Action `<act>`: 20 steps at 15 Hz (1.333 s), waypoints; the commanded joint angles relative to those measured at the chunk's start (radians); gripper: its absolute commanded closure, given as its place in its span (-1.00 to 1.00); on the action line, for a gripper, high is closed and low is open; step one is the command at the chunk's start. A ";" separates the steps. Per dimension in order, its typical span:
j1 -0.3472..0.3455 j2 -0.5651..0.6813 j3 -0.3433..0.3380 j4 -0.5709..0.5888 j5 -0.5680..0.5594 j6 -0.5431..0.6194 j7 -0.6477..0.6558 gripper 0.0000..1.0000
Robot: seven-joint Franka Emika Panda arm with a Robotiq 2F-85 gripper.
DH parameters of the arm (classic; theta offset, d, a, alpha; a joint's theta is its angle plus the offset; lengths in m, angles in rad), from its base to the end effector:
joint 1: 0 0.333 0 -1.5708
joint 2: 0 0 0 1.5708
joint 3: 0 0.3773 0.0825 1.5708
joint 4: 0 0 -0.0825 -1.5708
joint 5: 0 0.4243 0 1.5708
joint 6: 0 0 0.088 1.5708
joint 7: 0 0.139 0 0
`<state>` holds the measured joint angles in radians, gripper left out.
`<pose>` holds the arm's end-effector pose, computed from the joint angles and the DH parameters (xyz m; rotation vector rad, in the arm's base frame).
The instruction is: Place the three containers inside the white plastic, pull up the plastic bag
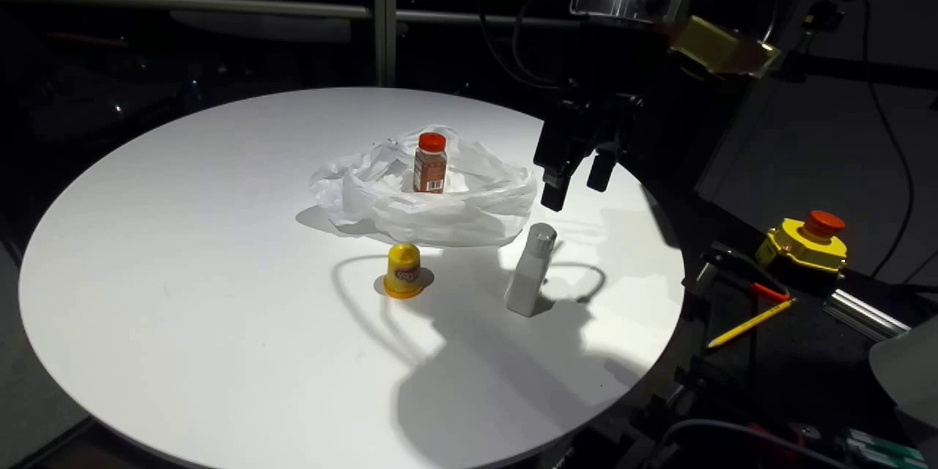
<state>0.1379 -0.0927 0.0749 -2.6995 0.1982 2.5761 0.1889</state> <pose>0.4088 0.0877 0.2516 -3.0440 0.2220 0.0747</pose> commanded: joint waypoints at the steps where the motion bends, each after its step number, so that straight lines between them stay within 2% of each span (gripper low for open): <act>1: 0.017 0.007 0.033 -0.040 0.048 0.121 -0.038 -1.00; 4: 0.027 0.074 0.052 -0.041 0.049 0.227 -0.031 -1.00; 9: 0.020 0.182 0.069 -0.025 0.011 0.331 -0.002 -1.00; 15: 0.017 0.205 0.047 -0.025 -0.024 0.420 0.026 -1.00; 16: 0.018 0.206 0.037 -0.024 -0.041 0.425 0.035 -0.50; 17: 0.019 0.206 0.027 -0.023 -0.059 0.417 0.042 -0.46; 20: 0.048 0.199 -0.061 -0.032 -0.250 0.398 0.142 0.03</act>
<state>0.1568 0.1095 0.0855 -2.7318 0.0945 2.9725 0.2353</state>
